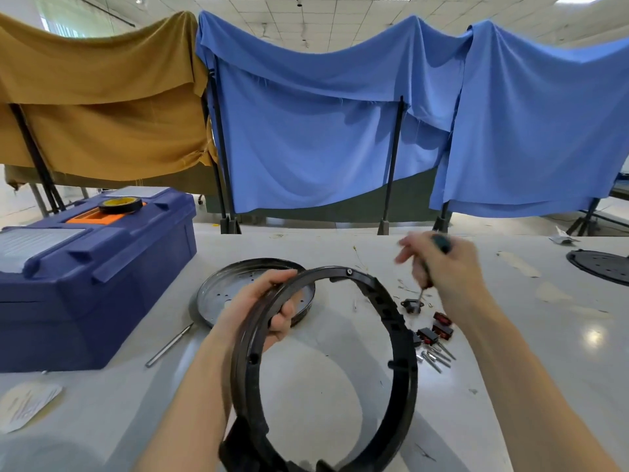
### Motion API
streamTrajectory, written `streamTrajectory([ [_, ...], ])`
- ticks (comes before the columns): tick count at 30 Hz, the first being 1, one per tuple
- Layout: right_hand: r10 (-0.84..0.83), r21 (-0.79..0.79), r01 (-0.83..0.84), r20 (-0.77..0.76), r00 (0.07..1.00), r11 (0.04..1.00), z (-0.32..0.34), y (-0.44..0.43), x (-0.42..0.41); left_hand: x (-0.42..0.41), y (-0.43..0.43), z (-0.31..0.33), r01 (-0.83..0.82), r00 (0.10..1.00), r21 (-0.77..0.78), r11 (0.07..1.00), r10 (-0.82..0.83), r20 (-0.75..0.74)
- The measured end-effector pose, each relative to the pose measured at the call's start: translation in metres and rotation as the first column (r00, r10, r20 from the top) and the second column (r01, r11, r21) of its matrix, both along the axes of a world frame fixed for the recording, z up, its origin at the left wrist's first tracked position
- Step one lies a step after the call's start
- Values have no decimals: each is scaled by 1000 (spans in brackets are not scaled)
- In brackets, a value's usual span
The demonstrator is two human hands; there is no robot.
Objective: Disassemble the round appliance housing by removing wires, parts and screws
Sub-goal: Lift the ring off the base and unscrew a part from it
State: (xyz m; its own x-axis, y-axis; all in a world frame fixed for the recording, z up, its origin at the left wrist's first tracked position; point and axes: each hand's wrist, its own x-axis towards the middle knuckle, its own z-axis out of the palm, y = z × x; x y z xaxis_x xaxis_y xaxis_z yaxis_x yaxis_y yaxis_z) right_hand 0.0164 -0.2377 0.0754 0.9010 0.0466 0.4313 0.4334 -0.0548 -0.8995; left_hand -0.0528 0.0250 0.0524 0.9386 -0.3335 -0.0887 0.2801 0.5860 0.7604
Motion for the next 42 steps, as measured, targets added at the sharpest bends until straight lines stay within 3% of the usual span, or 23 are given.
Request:
streamTrajectory([
  [1,-104,204,97,22,994,974,7,0,-2,-1,2,1,-21,1000,0,1000,21,23],
  [3,-198,523,168,1,980,836,18,-3,-6,-4,5,3,-57,995,15,998,56,80],
  [6,-223,670,220,-82,971,709,22,-8,-11,-6,7,9,-156,980,80,984,145,136],
  [10,-221,672,355,-280,934,650,11,-1,-12,-5,3,15,-250,953,241,938,194,233],
  [13,-138,667,328,-322,937,669,3,9,-15,-3,-1,17,-269,949,225,937,218,229],
  [22,-91,642,253,-275,957,724,5,31,-20,-8,1,19,-251,954,338,907,173,245],
  [32,-121,617,227,-208,970,753,5,34,-25,-11,-1,21,-240,954,314,918,162,254],
  [37,-87,543,108,-64,994,833,7,28,-28,-18,-5,29,-286,938,362,887,182,294],
  [42,125,440,-118,13,992,890,6,4,-25,-30,-12,52,-293,918,482,826,101,384],
])
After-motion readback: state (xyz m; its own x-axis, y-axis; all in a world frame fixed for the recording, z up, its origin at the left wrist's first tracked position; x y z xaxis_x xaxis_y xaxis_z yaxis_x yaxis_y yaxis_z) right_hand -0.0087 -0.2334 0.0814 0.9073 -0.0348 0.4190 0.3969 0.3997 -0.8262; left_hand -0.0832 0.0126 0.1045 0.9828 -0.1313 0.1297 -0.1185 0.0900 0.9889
